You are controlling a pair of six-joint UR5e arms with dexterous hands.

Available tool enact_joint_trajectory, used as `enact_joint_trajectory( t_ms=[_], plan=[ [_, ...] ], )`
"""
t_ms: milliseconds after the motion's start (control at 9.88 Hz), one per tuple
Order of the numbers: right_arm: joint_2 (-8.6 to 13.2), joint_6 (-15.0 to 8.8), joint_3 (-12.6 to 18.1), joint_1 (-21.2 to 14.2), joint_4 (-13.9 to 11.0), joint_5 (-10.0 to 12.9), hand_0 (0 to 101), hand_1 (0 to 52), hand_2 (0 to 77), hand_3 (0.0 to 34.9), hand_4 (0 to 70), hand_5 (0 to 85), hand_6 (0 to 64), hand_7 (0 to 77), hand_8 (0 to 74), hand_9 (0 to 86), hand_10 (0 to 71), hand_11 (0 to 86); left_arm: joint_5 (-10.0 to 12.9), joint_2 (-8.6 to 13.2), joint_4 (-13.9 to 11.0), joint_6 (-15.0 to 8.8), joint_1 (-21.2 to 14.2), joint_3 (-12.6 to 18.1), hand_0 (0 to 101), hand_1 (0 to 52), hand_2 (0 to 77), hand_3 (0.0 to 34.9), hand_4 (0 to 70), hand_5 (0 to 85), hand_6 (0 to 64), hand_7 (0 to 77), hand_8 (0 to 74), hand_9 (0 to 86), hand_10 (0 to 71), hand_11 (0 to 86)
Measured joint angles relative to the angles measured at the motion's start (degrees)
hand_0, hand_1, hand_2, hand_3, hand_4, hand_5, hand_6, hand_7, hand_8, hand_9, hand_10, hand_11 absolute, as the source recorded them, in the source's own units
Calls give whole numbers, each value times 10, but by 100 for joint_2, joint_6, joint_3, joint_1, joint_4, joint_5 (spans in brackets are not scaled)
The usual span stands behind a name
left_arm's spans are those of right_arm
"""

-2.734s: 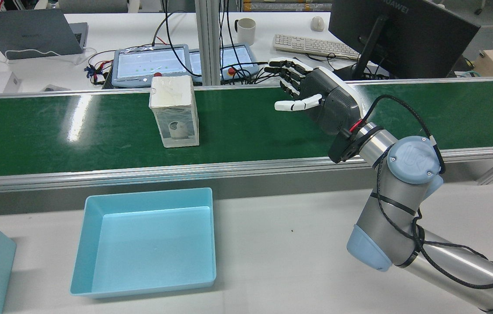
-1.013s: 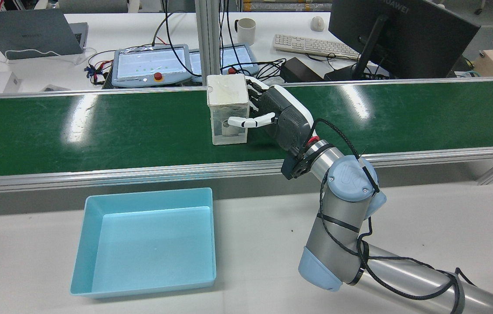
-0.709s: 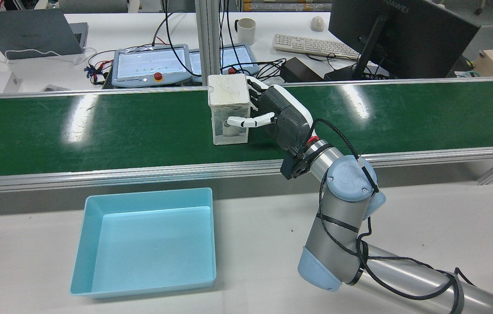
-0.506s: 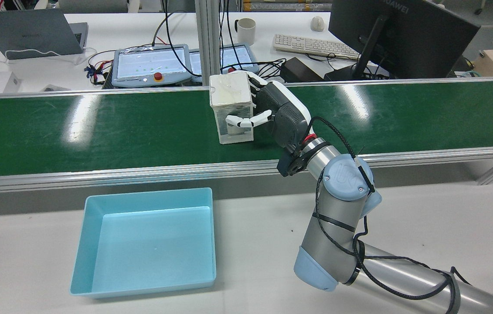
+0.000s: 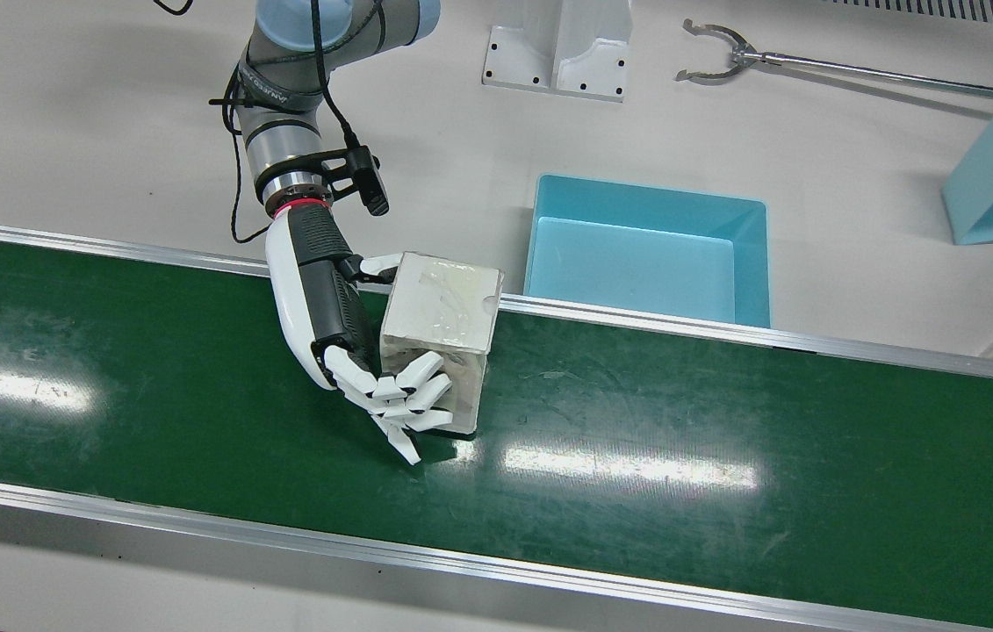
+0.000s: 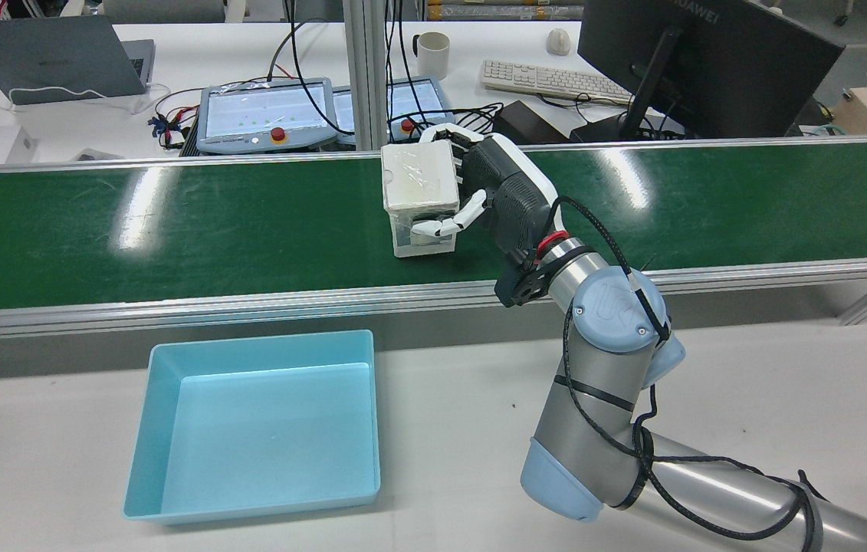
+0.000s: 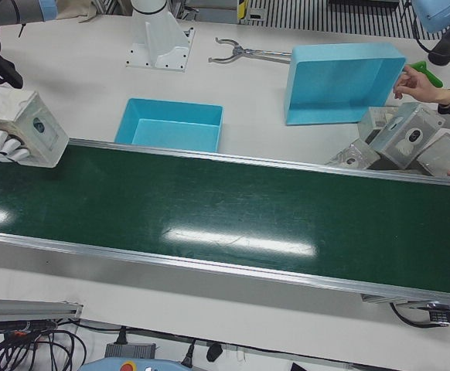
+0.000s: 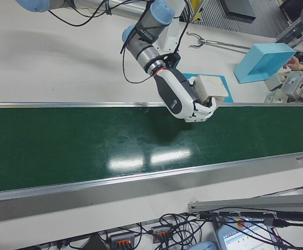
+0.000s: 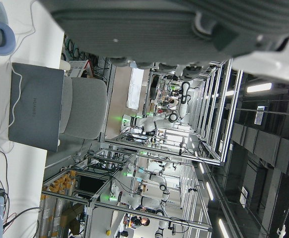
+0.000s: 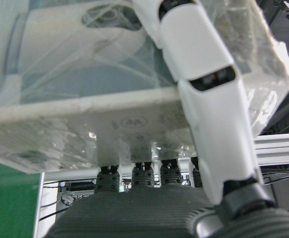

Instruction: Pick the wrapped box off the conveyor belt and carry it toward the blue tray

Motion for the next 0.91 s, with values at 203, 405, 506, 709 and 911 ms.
enact_joint_trajectory(
  t_ms=[203,405,506,709,911],
  plan=[
    [32,-1,460,-69,-124,3,528,175,338,50,360,567,300,562,425,436,382,349,0,0,0,0,0,0,0,0,11,0,0,11,0,5,5,0,5,5],
    [89,-98,628,-502,-166,39,528,27,365,12,365,665,360,693,485,513,464,415,0,0,0,0,0,0,0,0,11,0,0,11,0,5,5,0,5,0],
    [145,-229,631,-740,-165,62,528,27,365,12,365,665,360,693,485,513,464,415,0,0,0,0,0,0,0,0,11,0,0,11,0,5,5,0,5,0],
    [250,-507,604,-1160,-134,214,497,5,398,14,387,704,458,693,507,616,491,453,0,0,0,0,0,0,0,0,5,0,0,11,0,5,5,0,0,0],
    [269,-611,576,-1369,-47,301,499,5,404,15,387,704,464,693,507,693,491,480,0,0,0,0,0,0,0,0,11,0,0,11,0,5,5,0,5,0]
  ],
)
